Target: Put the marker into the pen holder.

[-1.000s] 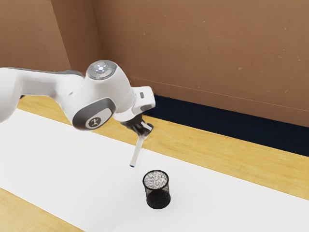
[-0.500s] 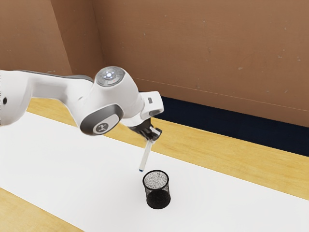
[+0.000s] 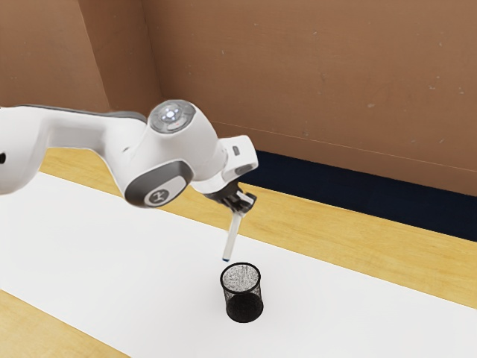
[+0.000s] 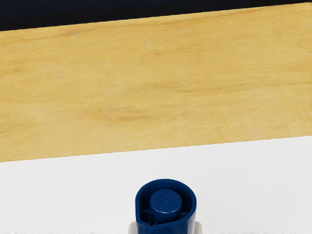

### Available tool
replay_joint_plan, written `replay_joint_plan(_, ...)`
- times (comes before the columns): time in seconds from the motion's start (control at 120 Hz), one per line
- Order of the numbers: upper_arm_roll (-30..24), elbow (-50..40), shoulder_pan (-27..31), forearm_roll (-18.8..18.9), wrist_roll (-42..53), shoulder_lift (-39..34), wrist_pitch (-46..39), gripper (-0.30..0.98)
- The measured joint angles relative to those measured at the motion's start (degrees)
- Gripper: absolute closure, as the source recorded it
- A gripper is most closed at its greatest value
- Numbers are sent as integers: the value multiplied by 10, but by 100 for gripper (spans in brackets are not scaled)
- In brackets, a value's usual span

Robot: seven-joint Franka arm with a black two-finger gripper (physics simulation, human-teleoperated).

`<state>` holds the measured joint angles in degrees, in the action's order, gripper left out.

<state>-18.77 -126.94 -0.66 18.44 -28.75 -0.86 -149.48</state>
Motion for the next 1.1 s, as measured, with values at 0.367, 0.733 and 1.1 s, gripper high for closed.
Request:
replay_joint_plan(0.367,-7,-7,-56,-3,-40,4,0,72)
replay_joint_plan(0.733,47,10,-164,-21,-43,-2,18,14)
replay_joint_plan(1.1,166,290,-89,-123,14,-3,385,3)
